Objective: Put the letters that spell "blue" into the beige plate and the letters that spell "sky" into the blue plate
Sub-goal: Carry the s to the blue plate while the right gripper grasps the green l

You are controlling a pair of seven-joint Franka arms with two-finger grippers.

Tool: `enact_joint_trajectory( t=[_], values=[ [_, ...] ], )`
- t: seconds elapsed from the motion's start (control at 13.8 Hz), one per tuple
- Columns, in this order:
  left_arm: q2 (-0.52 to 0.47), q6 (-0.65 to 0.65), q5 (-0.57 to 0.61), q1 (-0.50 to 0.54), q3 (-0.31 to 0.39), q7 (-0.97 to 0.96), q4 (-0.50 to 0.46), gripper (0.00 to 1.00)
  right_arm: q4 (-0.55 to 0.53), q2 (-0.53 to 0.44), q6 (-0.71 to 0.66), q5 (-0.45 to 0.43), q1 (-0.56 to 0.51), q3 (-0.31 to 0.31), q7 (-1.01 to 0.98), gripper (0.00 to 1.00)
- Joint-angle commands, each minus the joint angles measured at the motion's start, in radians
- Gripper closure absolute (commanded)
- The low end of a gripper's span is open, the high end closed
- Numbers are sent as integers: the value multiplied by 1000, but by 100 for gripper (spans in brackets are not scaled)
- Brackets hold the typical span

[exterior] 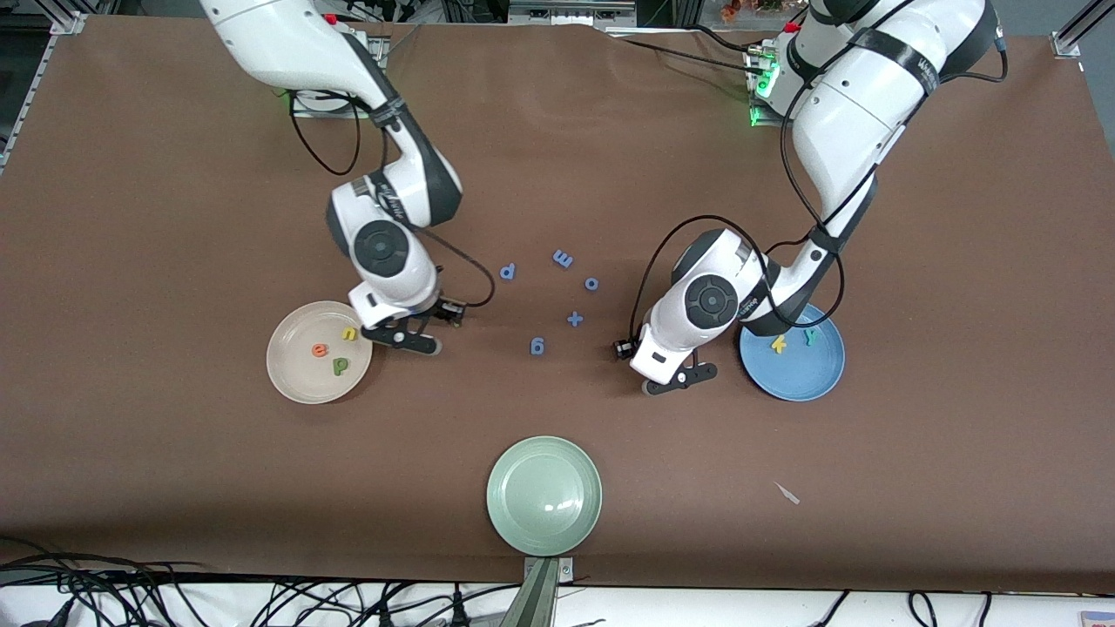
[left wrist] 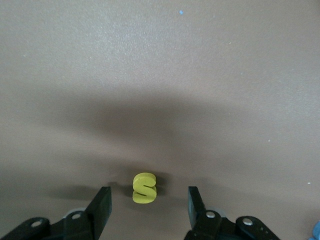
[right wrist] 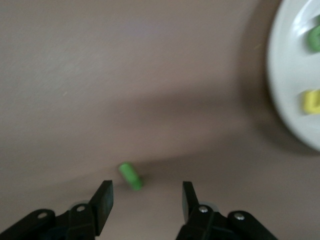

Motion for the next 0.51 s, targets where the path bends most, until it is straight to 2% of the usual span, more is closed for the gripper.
enact_joint_trajectory(
  t=[0.0,0.14,0.29,0.43],
  values=[
    [14,8,59,-17,11,-10,15,40,25,33,17,19,29,-8,29,36],
    [22,8,69,-18,11,-10,10,50,18,41,34,16,29,-8,23,36],
    [19,5,69,-18,11,-10,6,67,16,50,47,12,34,-8,-2,36],
    [6,-8,69,-3,8,-3,-14,78,15,55,47,13,34,-8,-87,36]
  ],
)
